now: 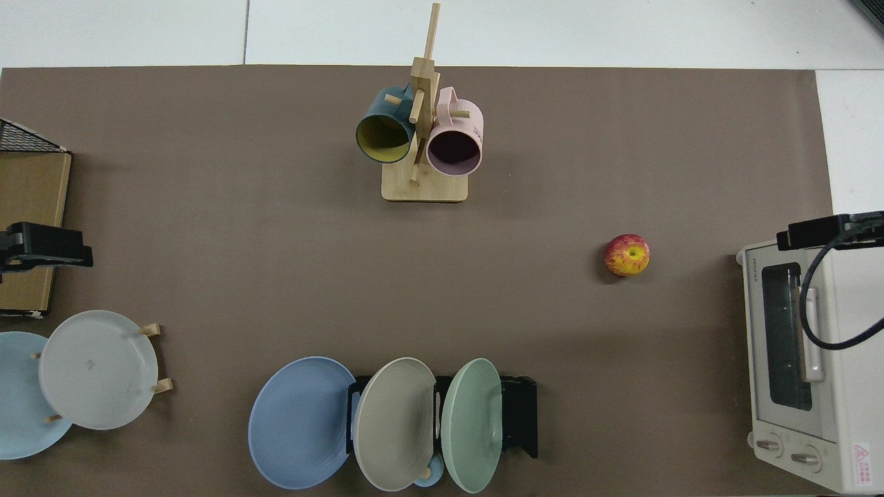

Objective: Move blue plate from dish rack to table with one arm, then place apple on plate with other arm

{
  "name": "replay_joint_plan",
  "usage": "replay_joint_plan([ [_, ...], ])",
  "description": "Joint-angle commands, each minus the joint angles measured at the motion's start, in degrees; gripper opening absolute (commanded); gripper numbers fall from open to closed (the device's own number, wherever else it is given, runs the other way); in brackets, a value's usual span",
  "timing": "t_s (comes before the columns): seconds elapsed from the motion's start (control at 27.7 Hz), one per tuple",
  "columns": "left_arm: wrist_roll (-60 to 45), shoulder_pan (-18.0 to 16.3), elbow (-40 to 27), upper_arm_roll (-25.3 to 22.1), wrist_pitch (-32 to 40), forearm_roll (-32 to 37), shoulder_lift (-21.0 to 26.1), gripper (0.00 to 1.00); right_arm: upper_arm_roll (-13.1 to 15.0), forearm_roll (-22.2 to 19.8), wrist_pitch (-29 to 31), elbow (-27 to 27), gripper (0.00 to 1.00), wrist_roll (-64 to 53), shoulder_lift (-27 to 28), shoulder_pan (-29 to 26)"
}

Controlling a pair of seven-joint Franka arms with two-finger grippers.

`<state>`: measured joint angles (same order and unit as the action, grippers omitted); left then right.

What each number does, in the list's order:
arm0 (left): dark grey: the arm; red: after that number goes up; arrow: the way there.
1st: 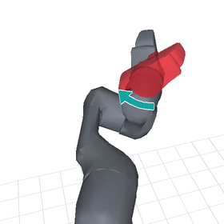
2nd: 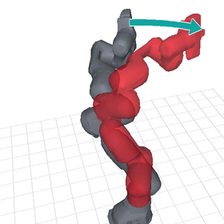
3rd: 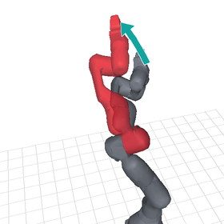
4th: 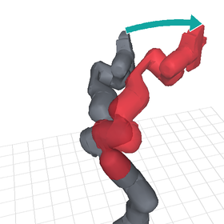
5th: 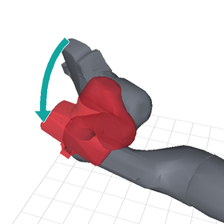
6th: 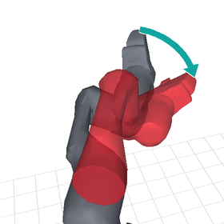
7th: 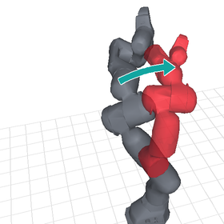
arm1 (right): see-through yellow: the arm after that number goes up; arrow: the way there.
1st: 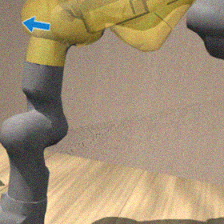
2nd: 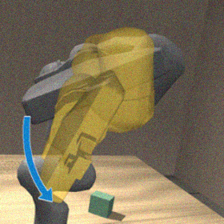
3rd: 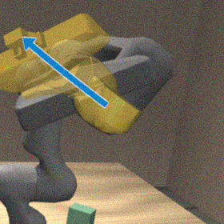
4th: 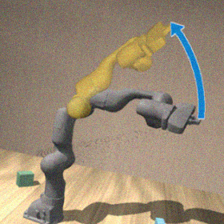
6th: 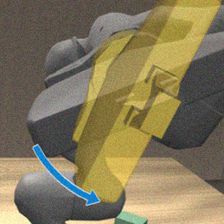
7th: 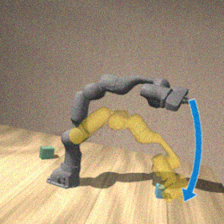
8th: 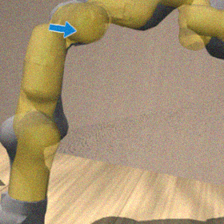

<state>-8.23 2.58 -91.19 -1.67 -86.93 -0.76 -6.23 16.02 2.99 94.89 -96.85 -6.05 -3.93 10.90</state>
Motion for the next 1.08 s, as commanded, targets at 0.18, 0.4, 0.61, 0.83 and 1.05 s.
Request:
replay_joint_plan([
  [0.18, 0.5, 0.0, -0.1, -0.1, 0.8, -0.7, -0.4, 1.00, -0.2, -0.2, 0.6, 0.3, 1.00, 1.2, 0.2, -0.1],
  [0.4, -0.1, 0.0, -0.1, 0.0, 1.7, -0.7, -0.4, 1.00, -0.2, -0.2, 0.6, 0.3, 1.00, 1.1, 0.2, -0.1],
  [0.61, 0.2, 0.7, -1.6, 0.4, 1.8, -0.3, -1.1, 1.00, -0.2, -0.2, 0.6, 0.3, 1.00, 1.2, 0.2, -0.1],
  [0.83, -0.4, 2.2, -6.0, 2.1, 0.4, 5.4, -3.7, 1.00, -0.2, -0.2, 0.6, 0.3, 1.00, 1.1, 0.2, -0.1],
  [1.05, -6.2, 3.0, -8.8, 5.1, 0.4, 8.5, -5.9, 1.00, -0.2, 0.1, 0.6, 0.3, 1.00, 1.1, 0.2, -0.1],
])
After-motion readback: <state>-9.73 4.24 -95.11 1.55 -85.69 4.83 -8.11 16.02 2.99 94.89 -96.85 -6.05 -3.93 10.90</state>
